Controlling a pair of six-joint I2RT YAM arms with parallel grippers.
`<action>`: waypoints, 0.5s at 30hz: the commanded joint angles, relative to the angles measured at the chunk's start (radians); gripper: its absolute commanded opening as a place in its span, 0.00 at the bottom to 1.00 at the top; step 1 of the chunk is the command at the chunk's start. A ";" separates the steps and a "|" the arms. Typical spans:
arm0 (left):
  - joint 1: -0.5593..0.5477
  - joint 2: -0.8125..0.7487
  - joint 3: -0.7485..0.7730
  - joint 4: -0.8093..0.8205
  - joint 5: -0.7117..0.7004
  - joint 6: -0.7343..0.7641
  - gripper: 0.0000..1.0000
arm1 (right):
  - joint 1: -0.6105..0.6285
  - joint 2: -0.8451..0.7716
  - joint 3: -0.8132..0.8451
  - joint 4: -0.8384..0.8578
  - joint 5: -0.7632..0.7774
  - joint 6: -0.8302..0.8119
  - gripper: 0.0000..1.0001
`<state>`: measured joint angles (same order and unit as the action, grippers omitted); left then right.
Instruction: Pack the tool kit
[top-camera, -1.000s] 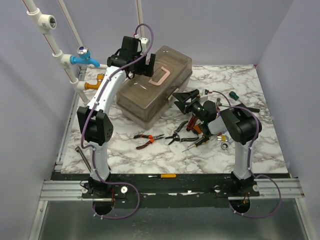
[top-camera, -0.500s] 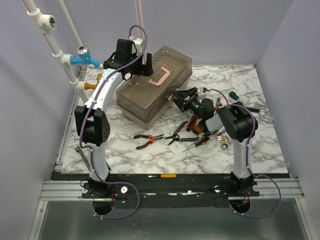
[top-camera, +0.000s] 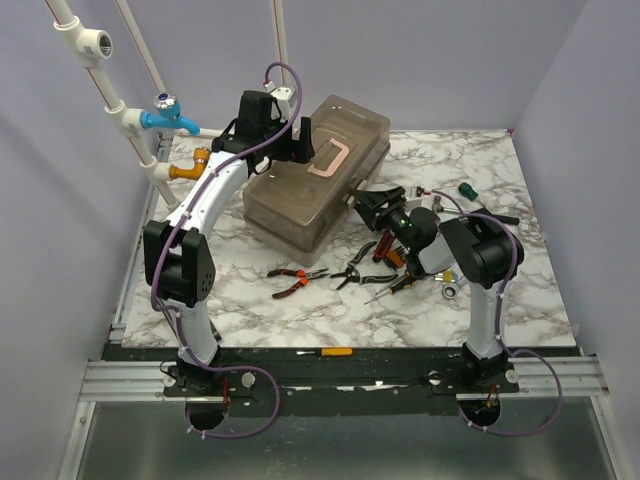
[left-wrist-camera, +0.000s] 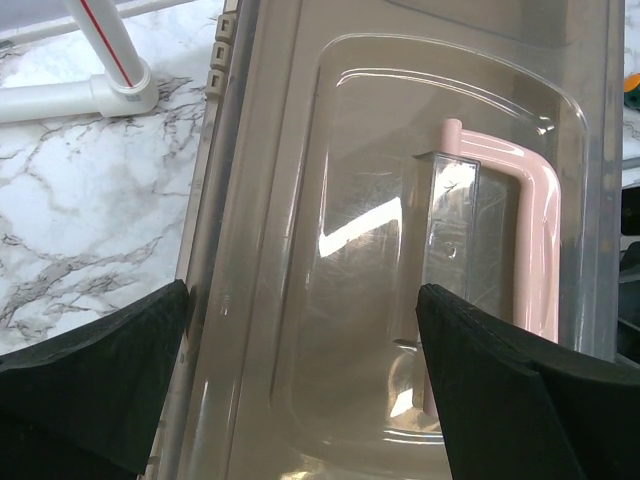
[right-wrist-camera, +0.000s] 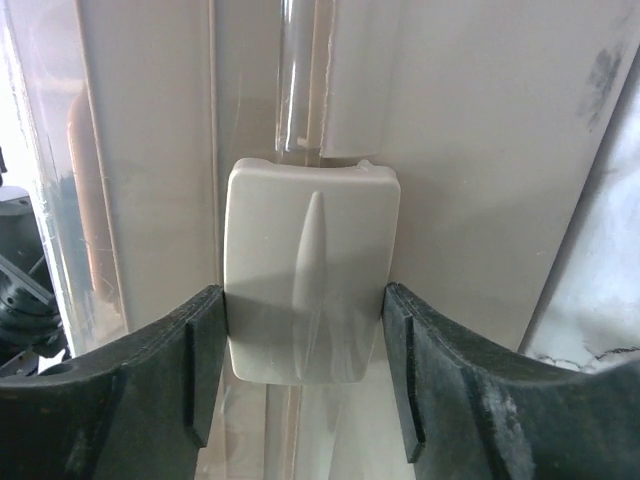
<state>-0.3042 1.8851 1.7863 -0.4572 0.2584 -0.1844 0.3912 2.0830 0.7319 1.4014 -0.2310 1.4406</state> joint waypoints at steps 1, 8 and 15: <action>-0.103 -0.007 -0.040 -0.182 0.191 -0.070 0.94 | 0.018 -0.073 -0.020 -0.095 -0.005 -0.019 0.61; -0.121 -0.062 -0.087 -0.165 0.180 -0.070 0.94 | 0.017 -0.187 0.000 -0.351 0.050 -0.101 0.44; -0.128 -0.076 -0.129 -0.149 0.161 -0.068 0.94 | 0.020 -0.272 0.046 -0.596 0.128 -0.193 0.40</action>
<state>-0.3279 1.8191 1.7077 -0.4541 0.2394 -0.1883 0.3862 1.8553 0.7139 0.9947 -0.1749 1.3334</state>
